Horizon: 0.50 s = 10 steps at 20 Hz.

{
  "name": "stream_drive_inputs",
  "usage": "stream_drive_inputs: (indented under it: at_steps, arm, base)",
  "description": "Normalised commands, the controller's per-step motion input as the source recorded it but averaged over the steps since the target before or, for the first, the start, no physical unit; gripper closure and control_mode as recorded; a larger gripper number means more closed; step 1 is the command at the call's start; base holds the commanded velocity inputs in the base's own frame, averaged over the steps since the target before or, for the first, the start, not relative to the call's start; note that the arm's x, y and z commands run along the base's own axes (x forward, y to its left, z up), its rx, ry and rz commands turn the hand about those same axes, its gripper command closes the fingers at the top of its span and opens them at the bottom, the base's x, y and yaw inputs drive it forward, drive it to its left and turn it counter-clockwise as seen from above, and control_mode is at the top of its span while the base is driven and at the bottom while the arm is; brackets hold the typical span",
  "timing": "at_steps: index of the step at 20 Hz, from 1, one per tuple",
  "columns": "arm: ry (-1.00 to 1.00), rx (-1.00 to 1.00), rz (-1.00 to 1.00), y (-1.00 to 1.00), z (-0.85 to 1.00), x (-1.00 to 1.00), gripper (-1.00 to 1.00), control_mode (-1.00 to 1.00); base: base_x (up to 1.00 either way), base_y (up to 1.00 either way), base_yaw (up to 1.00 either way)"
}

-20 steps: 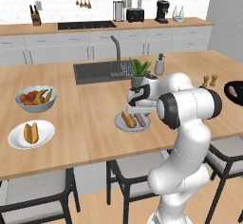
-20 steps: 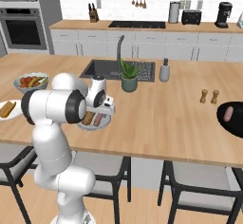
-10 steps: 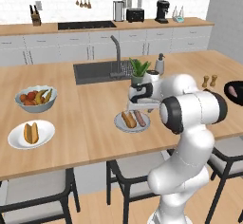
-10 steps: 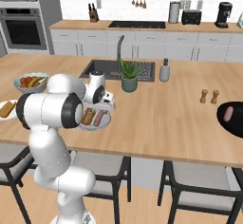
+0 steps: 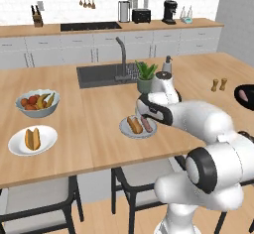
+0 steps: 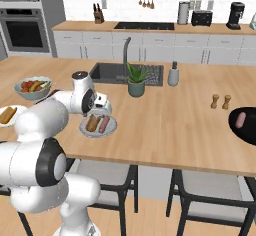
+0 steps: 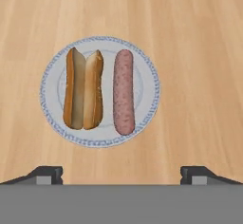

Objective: Place one bun and one sausage from the bowl on each plate.

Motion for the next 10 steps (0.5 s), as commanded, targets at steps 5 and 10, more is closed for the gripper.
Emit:
stream_drive_inputs:
  at_steps: [5, 10]
  arm:
    - [-0.05, 0.09, -0.08, -0.13, 0.45, -1.00, -1.00, -1.00]
    - [0.00, -0.01, -0.01, -0.18, 0.11, -1.00, -1.00, -1.00]
  base:
    - [0.00, 0.00, 0.00]
    - [0.00, 0.00, 0.00]
